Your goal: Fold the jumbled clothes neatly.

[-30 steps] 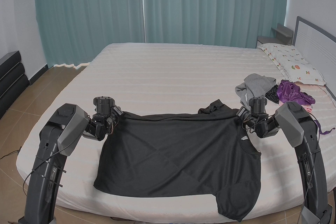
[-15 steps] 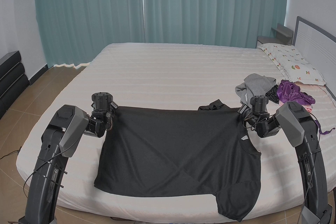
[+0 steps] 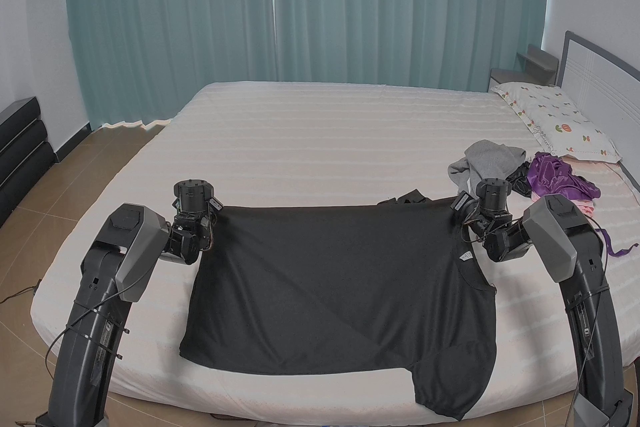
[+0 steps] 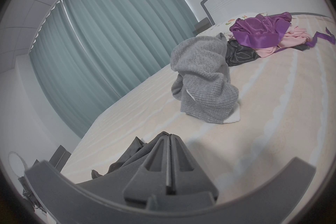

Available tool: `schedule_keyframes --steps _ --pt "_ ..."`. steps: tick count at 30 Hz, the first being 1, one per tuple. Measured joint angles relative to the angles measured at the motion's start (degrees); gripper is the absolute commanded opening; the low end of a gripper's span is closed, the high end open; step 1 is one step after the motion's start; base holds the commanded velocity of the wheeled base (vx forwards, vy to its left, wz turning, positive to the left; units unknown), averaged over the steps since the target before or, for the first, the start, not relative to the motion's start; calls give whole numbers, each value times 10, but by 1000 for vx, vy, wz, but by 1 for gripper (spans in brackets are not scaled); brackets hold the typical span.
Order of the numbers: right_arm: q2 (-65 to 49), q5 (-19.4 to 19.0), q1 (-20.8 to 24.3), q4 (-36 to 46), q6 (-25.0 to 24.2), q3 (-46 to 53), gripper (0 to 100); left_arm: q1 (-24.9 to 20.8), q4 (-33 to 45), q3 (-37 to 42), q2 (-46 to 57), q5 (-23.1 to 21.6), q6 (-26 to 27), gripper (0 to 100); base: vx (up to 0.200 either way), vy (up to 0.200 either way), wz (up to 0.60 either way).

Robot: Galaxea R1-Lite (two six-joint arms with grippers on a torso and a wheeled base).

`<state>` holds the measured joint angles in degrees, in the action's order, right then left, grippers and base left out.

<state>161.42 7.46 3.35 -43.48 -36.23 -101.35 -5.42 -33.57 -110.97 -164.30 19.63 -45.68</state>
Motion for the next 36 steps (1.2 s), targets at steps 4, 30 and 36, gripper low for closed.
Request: schedule_keyframes --steps 4,30,36 --pt "9 0 2 -1 4 -15 0 0 1 0 -2 0 1 0 0 0 0" --pt "-54 -10 7 -43 19 140 100 -6 -6 55 20 19 13 100 0 0 0" --pt "-134 -25 5 -67 -19 275 100 -6 -7 127 78 18 18 100 0 0 0"
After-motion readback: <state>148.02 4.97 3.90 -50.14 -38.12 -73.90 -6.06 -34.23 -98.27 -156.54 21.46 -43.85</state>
